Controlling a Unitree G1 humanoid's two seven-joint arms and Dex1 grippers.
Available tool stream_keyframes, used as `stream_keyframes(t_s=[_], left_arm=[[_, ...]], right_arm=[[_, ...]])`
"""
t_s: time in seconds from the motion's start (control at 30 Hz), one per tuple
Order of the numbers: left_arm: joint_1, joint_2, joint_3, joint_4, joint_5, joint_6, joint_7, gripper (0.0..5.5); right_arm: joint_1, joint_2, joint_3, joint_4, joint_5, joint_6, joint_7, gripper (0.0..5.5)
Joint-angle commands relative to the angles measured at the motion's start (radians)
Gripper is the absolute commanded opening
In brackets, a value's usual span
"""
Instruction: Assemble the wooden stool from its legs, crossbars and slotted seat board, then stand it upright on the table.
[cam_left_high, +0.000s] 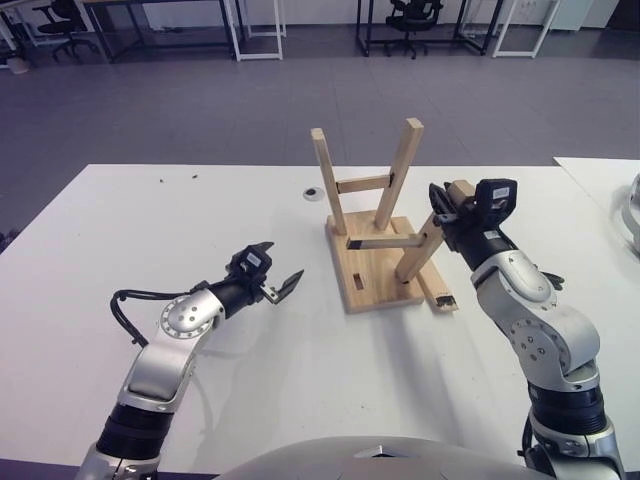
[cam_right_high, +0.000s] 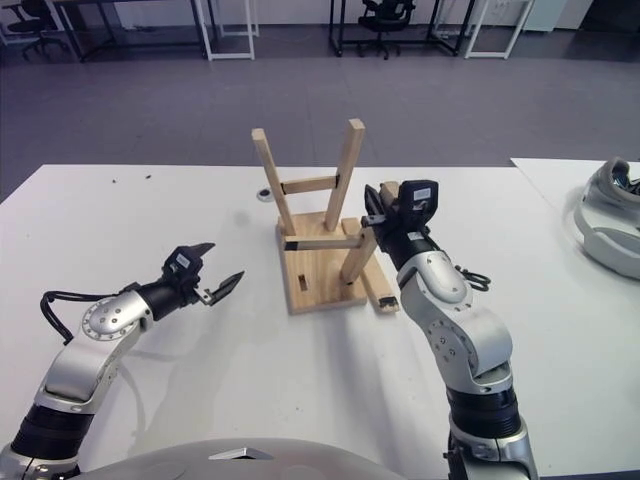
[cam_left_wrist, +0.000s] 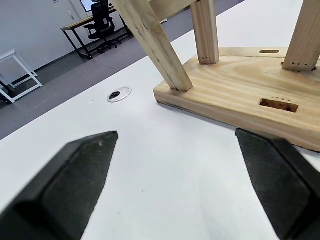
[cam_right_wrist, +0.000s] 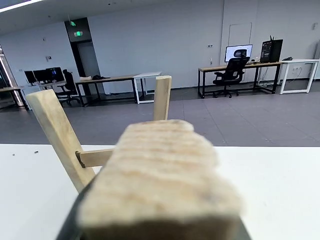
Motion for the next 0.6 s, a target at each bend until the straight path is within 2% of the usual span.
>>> stream_keyframes(t_s=[0.03, 0.17, 0.27, 0.37, 0.47, 0.6], left_arm=[[-0.016, -0.001, -0.002, 0.009, 0.019, -0.006, 0.006, 4.34], [-0.030, -0.004, -0.009, 0.033, 0.033, -0.021, 0.000, 4.34], [-0.051, -0.015, -0.017, 0.062, 0.041, -0.038, 0.002, 4.34], [-0.070, -0.024, -0.029, 0.085, 0.048, -0.053, 0.000, 4.34], [-0.083, -0.028, -0.030, 0.106, 0.052, -0.065, 0.000, 4.34], [-0.088, -0.034, -0.031, 0.116, 0.060, -0.073, -0.004, 4.34]], right_arm=[[-0.117, 0.033, -0.080, -0.069, 0.055, -0.026, 0.032, 1.98], [-0.216, -0.048, -0.219, -0.095, 0.086, -0.077, 0.122, 2.70], [-0.254, -0.094, -0.344, 0.059, 0.089, -0.129, 0.178, 3.29], [-0.140, -0.114, -0.251, 0.242, -0.071, -0.153, 0.238, 3.86], [-0.010, -0.098, -0.119, 0.371, -0.176, -0.182, 0.339, 3.86], [0.073, -0.107, 0.026, 0.465, -0.253, -0.078, 0.423, 3.86]])
